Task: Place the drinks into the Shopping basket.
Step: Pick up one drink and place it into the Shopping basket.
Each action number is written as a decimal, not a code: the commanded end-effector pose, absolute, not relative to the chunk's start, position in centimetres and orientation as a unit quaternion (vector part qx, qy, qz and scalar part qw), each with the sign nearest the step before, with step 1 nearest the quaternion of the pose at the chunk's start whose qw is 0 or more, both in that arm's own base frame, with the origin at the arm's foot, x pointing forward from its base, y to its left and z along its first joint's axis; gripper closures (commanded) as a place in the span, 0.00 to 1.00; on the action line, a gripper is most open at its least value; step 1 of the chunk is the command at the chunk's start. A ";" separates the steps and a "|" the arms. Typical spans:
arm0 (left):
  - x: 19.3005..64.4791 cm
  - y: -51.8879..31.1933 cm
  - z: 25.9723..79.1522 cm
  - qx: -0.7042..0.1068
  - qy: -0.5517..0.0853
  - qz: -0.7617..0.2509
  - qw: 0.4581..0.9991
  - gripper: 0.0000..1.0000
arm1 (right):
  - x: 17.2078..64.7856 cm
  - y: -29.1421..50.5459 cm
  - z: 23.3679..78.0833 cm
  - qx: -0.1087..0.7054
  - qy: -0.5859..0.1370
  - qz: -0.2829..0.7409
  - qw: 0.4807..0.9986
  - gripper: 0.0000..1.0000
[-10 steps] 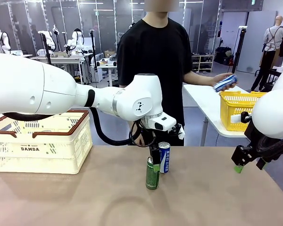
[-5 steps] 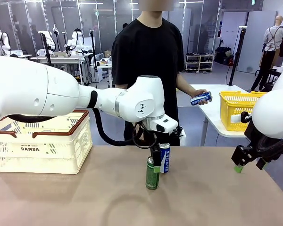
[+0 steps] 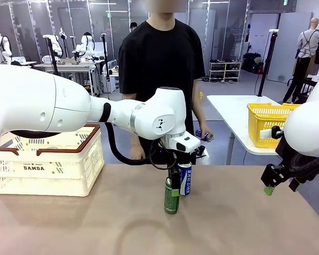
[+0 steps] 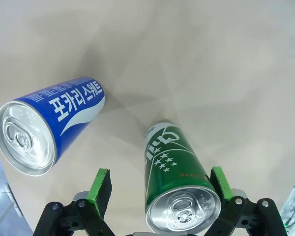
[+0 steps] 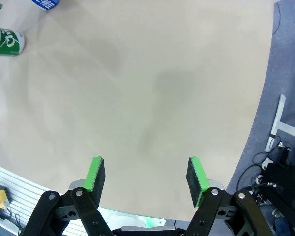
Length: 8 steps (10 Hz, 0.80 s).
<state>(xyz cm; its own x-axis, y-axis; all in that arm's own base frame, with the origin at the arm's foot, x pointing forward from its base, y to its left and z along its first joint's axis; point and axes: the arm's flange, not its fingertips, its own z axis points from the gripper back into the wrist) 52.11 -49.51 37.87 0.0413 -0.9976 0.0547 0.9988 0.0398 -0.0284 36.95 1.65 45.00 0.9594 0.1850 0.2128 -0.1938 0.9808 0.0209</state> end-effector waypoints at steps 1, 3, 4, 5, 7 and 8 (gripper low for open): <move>51.7 -49.8 38.3 0.006 -0.003 -0.683 0.731 0.00 | 36.9 1.5 45.0 0.021 -0.106 0.096 0.990 0.16; 52.1 -49.5 37.9 -0.029 -0.010 -0.692 0.721 0.00 | 36.9 1.5 45.0 0.021 -0.106 0.096 0.990 0.16; 52.1 -49.5 37.9 -0.029 -0.010 -0.692 0.721 0.00 | 36.9 1.5 45.0 0.021 -0.106 0.096 0.990 0.16; 52.1 -49.5 37.9 -0.029 -0.010 -0.692 0.721 0.00 | 36.9 1.5 45.0 0.021 -0.106 0.096 0.990 0.16; 52.1 -49.5 37.9 -0.029 -0.010 -0.692 0.721 0.00 | 36.9 1.5 45.0 0.021 -0.106 0.096 0.990 0.16; 52.1 -49.5 37.9 -0.029 -0.010 -0.692 0.721 0.00 | 36.9 1.5 45.0 0.021 -0.106 0.096 0.990 0.16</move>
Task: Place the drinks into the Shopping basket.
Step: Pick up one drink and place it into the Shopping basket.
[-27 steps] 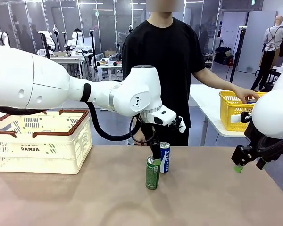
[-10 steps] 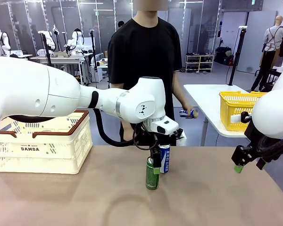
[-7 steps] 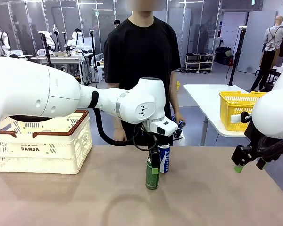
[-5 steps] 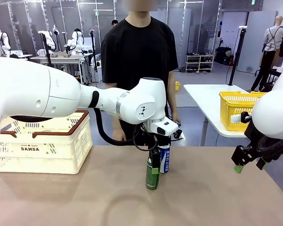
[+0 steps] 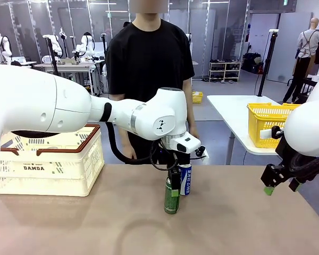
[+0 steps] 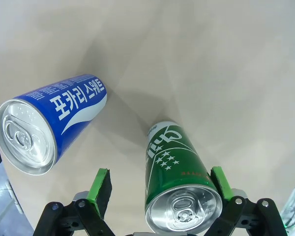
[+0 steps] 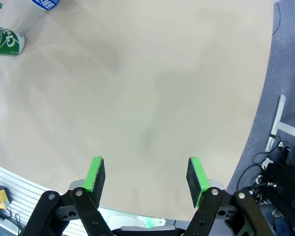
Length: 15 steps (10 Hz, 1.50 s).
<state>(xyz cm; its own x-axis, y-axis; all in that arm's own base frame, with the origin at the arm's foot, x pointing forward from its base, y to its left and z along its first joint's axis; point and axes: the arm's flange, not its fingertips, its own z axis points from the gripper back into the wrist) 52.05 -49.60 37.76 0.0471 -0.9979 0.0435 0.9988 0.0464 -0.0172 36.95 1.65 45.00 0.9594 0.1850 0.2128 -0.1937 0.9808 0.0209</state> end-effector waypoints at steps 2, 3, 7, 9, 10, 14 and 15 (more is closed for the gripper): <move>52.1 -49.5 37.9 -0.029 -0.010 -0.692 0.721 0.00 | 36.9 1.5 45.0 0.021 -0.106 0.096 0.990 0.16; 52.1 -49.5 37.9 -0.029 -0.010 -0.692 0.721 0.00 | 36.9 1.5 45.0 0.021 -0.106 0.096 0.990 0.16; 50.8 -50.6 37.3 0.011 0.000 -0.682 0.732 0.00 | 36.9 1.5 45.0 0.021 -0.106 0.096 0.990 0.16; 50.3 -50.7 36.9 0.025 0.013 -0.670 0.742 0.00 | 36.9 1.5 45.0 0.021 -0.106 0.096 0.990 0.16; 50.2 -50.8 36.6 0.026 0.016 -0.665 0.746 0.00 | 36.9 1.5 45.0 0.021 -0.106 0.096 0.990 0.16; 50.2 -50.6 35.8 0.039 0.006 -0.662 0.749 0.00 | 36.9 1.5 45.0 0.021 -0.106 0.096 0.990 0.16; 50.1 -50.6 35.8 0.041 0.001 -0.663 0.747 0.15 | 36.9 1.5 45.0 0.021 -0.106 0.096 0.990 0.16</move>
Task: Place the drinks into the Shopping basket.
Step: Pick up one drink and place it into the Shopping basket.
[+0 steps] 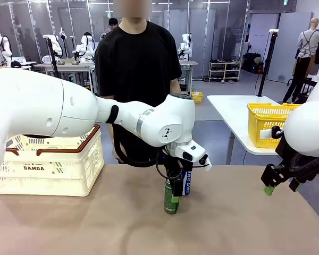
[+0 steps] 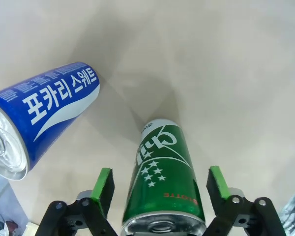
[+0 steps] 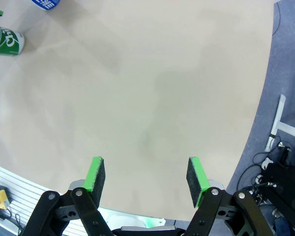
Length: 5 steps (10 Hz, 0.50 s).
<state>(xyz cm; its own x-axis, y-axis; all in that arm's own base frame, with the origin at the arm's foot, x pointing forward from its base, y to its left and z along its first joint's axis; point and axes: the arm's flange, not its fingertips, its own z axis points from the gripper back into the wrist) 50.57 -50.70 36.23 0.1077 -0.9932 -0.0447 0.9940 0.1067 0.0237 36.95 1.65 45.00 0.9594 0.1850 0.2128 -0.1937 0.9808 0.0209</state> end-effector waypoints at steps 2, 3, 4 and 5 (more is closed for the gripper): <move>50.1 -50.6 35.7 0.044 0.011 -0.664 0.747 0.34 | 36.9 1.5 45.0 0.021 -0.106 0.096 0.990 0.16; 49.9 -50.5 35.7 0.046 0.013 -0.663 0.747 0.38 | 36.9 1.5 45.0 0.021 -0.106 0.096 0.990 0.16; 49.8 -50.5 35.6 0.046 0.013 -0.663 0.747 0.36 | 36.9 1.5 45.0 0.021 -0.106 0.096 0.990 0.16; 49.4 -50.4 35.6 0.050 0.011 -0.665 0.745 0.58 | 36.9 1.5 45.0 0.021 -0.106 0.096 0.990 0.16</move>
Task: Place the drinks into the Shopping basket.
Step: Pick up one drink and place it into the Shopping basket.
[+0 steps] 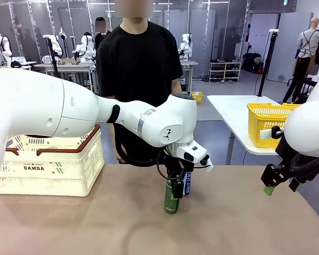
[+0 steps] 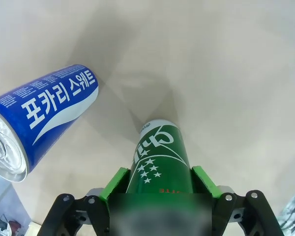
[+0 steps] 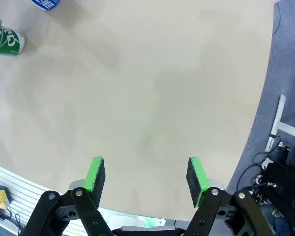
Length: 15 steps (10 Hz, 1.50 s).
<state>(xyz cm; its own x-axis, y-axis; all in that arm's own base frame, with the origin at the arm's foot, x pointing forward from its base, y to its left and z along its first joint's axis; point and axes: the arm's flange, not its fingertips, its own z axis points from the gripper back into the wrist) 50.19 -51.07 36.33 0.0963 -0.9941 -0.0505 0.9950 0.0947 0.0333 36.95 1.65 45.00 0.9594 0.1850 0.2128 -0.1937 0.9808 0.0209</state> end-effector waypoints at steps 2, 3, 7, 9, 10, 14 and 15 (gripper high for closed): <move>49.0 -50.1 35.7 0.047 0.009 -0.666 0.744 0.77 | 36.9 1.5 45.0 0.021 -0.106 0.096 0.990 0.16; 48.7 -49.9 35.7 0.044 0.002 -0.672 0.739 0.75 | 36.9 1.5 45.0 0.021 -0.106 0.096 0.990 0.16; 48.9 -44.8 36.6 0.028 -0.013 -0.672 0.740 0.96 | 36.9 1.5 45.0 0.021 -0.106 0.096 0.990 0.16; 49.3 -41.5 36.9 0.023 -0.008 -0.670 0.742 0.96 | 36.9 1.5 45.0 0.021 -0.106 0.096 0.990 0.16; 49.5 -39.9 37.3 0.015 -0.012 -0.680 0.733 0.96 | 36.9 1.5 45.0 0.021 -0.106 0.096 0.990 0.16; 47.7 -31.7 41.1 -0.004 -0.038 -0.677 0.735 0.96 | 36.9 1.5 45.0 0.021 -0.106 0.096 0.990 0.16; 46.7 -29.9 42.2 0.002 -0.053 -0.678 0.733 0.96 | 36.9 1.5 45.0 0.021 -0.106 0.096 0.990 0.16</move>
<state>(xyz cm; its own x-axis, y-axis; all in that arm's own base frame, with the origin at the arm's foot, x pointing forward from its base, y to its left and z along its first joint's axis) 49.18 -32.24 41.19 0.0943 -0.9951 0.0282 0.9946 0.0954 0.0406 36.95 1.66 44.99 0.9594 0.1852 0.2125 -0.1939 0.9808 0.0207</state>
